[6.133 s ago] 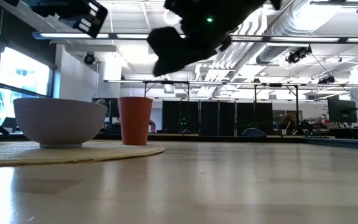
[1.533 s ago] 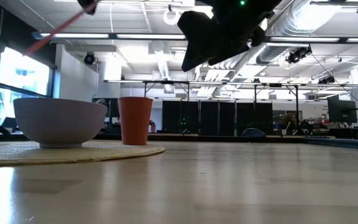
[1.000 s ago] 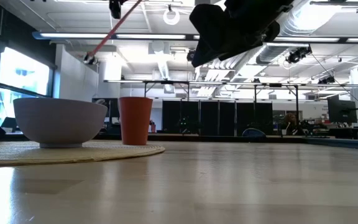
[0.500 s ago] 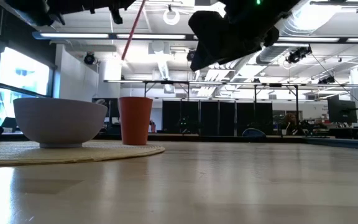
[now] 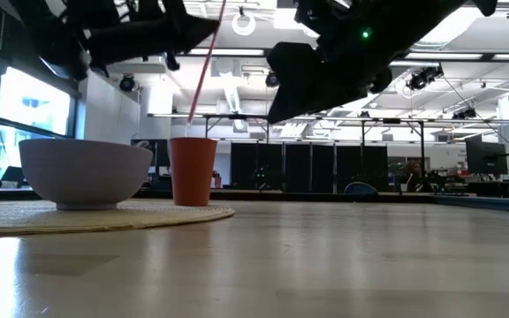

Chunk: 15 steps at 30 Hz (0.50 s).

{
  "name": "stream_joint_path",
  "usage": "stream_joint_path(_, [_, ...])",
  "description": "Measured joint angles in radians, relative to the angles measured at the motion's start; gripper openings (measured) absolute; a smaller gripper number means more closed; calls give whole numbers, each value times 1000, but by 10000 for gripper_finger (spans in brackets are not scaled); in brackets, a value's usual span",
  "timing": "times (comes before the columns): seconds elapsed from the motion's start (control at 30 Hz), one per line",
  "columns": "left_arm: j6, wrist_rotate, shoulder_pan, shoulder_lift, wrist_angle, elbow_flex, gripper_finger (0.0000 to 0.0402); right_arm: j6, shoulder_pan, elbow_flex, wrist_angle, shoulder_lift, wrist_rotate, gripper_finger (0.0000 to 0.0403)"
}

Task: Pick & Place Utensil
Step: Put the orange straw in the orange cup

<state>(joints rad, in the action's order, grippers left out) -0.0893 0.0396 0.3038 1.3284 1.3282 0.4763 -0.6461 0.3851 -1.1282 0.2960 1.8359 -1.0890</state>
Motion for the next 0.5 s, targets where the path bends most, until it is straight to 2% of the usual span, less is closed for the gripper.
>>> stream_joint_path(0.23, [14,20,-3,108,8,0,7,21,-5,0,-10,0,29,385])
stream_joint_path(0.5, [34,37,-3,116,-24,0,8,22,-4,0,-10,0,33,385])
